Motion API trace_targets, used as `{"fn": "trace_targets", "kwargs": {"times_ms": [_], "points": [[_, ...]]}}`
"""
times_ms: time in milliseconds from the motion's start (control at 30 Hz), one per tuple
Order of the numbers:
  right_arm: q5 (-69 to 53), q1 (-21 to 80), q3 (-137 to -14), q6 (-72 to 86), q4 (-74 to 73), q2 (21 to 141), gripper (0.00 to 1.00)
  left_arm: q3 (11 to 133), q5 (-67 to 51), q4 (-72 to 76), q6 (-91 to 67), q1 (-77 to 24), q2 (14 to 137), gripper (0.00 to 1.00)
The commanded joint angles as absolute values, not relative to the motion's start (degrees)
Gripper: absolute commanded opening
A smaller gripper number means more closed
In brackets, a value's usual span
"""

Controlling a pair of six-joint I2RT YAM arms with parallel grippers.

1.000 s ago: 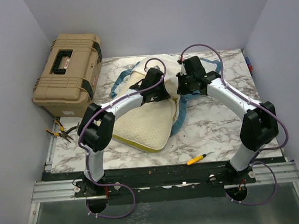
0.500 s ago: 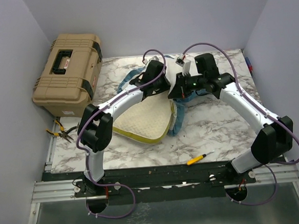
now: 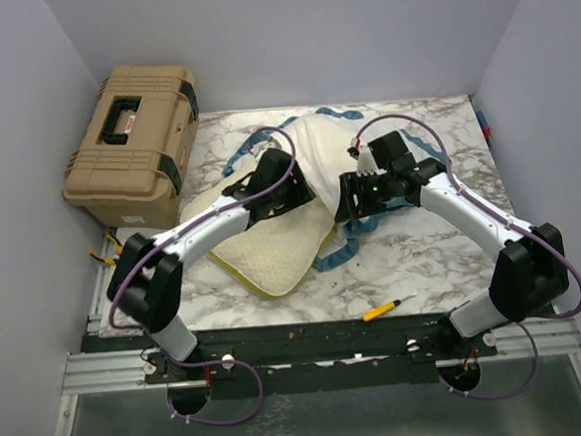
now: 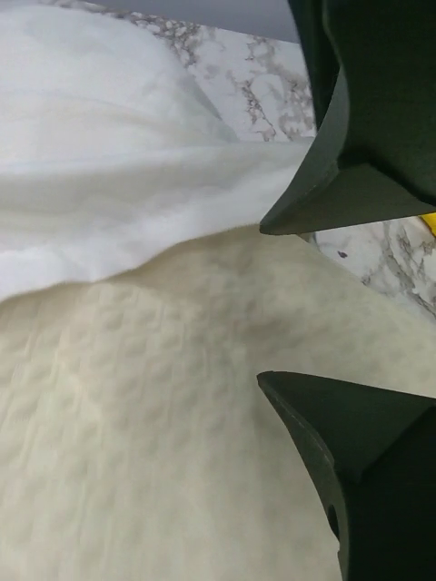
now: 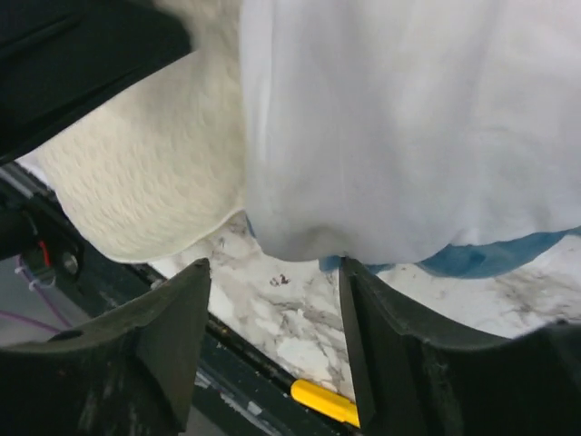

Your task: Put the pillow into the pillowcase

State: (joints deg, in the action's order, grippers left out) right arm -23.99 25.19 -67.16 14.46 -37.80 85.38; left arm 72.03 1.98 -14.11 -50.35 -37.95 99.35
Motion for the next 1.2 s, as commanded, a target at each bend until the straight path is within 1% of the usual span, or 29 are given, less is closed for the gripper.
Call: {"fn": "trace_targets", "kwargs": {"times_ms": [0, 67, 167, 267, 467, 567, 600, 633, 667, 700, 767, 800, 833, 867, 900, 933, 967, 1067, 1167], "points": [[-14.9, 25.7, -73.5, 14.3, -35.7, 86.0, 0.68, 64.4, 10.0, -19.7, -49.1, -35.6, 85.6, 0.66], [-13.5, 25.7, -76.7, 13.3, -34.6, 88.9, 0.76, 62.6, 10.8, -22.7, -48.6, -34.8, 82.3, 0.69], [-12.4, 25.8, -83.4, 12.2, -34.0, 95.6, 0.82, 60.6, 11.3, -25.7, -47.4, -33.7, 78.7, 0.71], [-10.5, 26.6, -90.4, 11.4, -32.7, 102.3, 0.85, 58.8, 11.4, -27.5, -46.3, -32.0, 76.6, 0.72], [-5.1, 29.7, -105.0, 9.4, -32.3, 114.7, 0.86, 56.5, 8.3, -27.7, -45.9, -28.7, 78.6, 0.72], [-0.8, 31.3, -110.2, 9.1, -32.5, 119.5, 0.83, 56.6, 5.7, -26.2, -45.2, -28.6, 82.7, 0.71], [2.3, 31.8, -111.3, 9.0, -32.9, 121.2, 0.81, 56.6, 4.5, -25.1, -45.2, -28.6, 84.1, 0.68], [4.0, 32.1, -111.7, 8.8, -32.9, 122.2, 0.78, 56.6, 3.1, -23.7, -45.3, -28.6, 85.4, 0.63], [4.6, 32.3, -111.7, 8.5, -32.5, 122.7, 0.71, 56.6, 2.1, -22.3, -45.3, -28.8, 86.7, 0.57], [4.7, 32.4, -111.4, 8.2, -32.2, 123.0, 0.62, 56.7, 1.5, -21.0, -45.5, -28.9, 88.0, 0.49], [3.9, 32.4, -110.9, 8.0, -31.7, 123.3, 0.39, 57.2, 1.1, -18.7, -45.6, -29.2, 90.1, 0.29], [2.9, 32.4, -110.9, 8.0, -31.8, 123.3, 0.31, 57.7, 1.1, -17.7, -45.7, -29.3, 91.1, 0.18], [1.2, 32.4, -110.9, 8.0, -32.2, 123.1, 0.23, 58.4, 1.1, -17.1, -45.6, -29.3, 91.9, 0.06], [-1.5, 32.4, -110.9, 7.9, -32.4, 122.8, 0.17, 59.3, 1.1, -16.4, -45.3, -29.4, 92.4, 0.0], [-4.8, 32.4, -110.8, 7.9, -32.6, 122.1, 0.11, 60.2, 1.3, -16.0, -45.2, -29.4, 92.7, 0.0], [-9.1, 32.4, -110.8, 7.6, -32.7, 121.3, 0.03, 61.2, 1.7, -15.4, -44.9, -29.5, 92.5, 0.0], [-13.5, 32.4, -110.7, 7.7, -32.8, 120.6, 0.0, 62.1, 1.9, -14.6, -44.7, -29.6, 92.0, 0.0], [-27.5, 32.4, -109.8, 9.2, -33.0, 118.1, 0.0, 64.6, 2.4, -12.1, -44.6, -29.7, 89.5, 0.0], [-37.4, 32.4, -105.4, 13.7, -29.9, 114.3, 0.0, 66.7, 1.8, -9.3, -45.5, -29.6, 87.7, 0.0]]}}
